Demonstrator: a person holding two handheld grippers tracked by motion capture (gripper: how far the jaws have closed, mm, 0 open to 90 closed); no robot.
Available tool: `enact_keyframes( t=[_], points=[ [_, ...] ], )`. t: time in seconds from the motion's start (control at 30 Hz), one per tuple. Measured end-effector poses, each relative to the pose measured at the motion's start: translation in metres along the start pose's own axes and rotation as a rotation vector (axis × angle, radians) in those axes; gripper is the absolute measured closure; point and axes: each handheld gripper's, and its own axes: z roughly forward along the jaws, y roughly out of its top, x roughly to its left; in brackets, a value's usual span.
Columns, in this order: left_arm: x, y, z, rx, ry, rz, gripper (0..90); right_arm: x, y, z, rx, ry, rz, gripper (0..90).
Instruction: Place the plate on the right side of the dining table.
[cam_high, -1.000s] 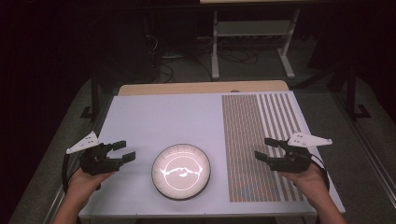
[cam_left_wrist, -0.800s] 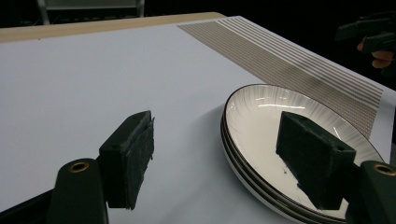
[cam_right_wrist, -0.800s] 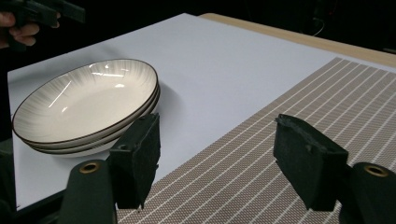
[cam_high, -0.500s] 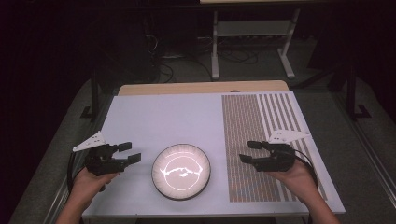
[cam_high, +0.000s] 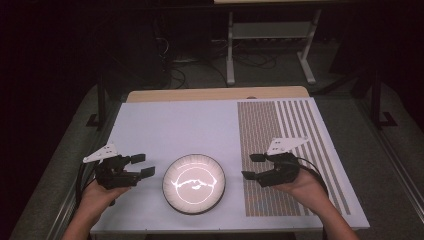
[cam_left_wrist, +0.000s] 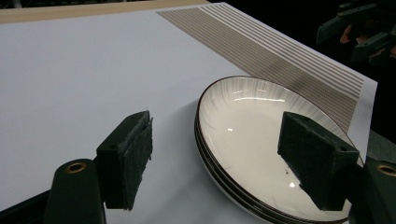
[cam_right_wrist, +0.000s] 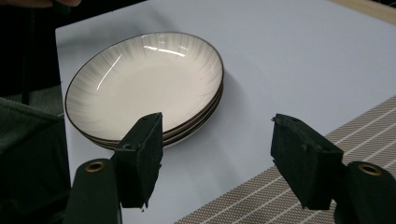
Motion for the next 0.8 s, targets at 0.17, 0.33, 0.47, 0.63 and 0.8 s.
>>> enact_keyframes(
  t=[0.17,0.33,0.47,0.63,0.8],
  points=[
    [-0.002,0.001,0.002,0.012,-0.007,-0.003,25.5,0.007,0.004,0.011,0.048,0.033,-0.004,36.1],
    [-0.003,0.001,0.004,0.020,-0.009,-0.011,25.5,0.013,0.008,0.019,0.080,0.049,-0.006,47.0],
    [-0.003,0.001,0.006,0.032,-0.011,-0.017,25.5,0.018,0.010,0.028,0.118,0.071,0.005,56.3],
    [-0.004,0.001,0.007,0.034,-0.010,-0.012,25.5,0.025,0.012,0.039,0.153,0.104,-0.002,64.5],
    [-0.005,0.001,0.007,0.036,-0.008,-0.010,25.6,0.031,0.012,0.050,0.194,0.114,-0.009,76.7]
  ],
)
